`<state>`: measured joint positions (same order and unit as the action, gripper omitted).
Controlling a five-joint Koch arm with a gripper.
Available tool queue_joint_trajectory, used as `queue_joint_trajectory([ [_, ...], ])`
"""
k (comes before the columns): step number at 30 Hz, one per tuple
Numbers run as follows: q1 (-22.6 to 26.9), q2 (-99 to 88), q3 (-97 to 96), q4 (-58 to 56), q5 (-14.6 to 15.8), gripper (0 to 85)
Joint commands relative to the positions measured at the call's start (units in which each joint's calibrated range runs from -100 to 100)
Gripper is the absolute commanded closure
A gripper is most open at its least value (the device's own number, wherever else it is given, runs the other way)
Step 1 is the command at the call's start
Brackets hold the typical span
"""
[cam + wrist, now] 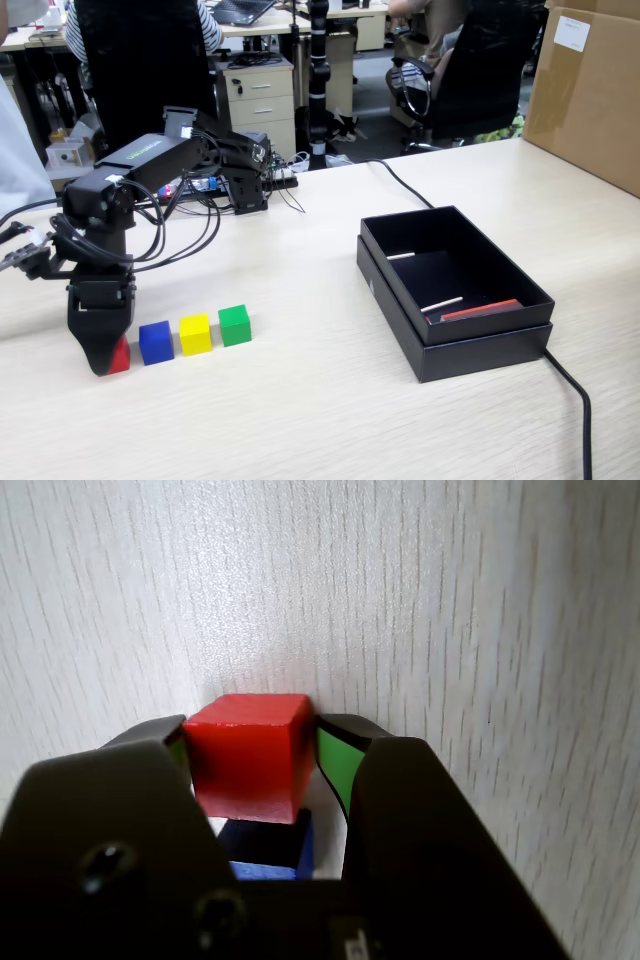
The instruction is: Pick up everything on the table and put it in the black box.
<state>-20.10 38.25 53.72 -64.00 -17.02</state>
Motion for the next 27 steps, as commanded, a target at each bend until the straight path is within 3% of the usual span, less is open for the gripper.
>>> queue_joint_trajectory([
  [1, 0.0, -1.4, 4.9, -0.2, 0.0, 75.3],
  [3, -0.1, -1.5, 5.0, -0.2, 0.2, 83.0],
  [7, -0.3, -8.7, 1.7, -0.8, 0.6, 83.0],
  [11, 0.5, -31.3, -7.0, -4.4, 1.5, 82.9],
  [15, 5.2, -54.0, -19.2, -7.7, 5.2, 82.9],
  [18, 12.0, -68.7, -31.1, -8.5, 9.6, 82.9],
  [19, 16.3, -73.4, -35.0, -8.5, 12.4, 82.7],
  [27, 29.1, -71.2, -35.5, -8.5, 20.4, 82.6],
])
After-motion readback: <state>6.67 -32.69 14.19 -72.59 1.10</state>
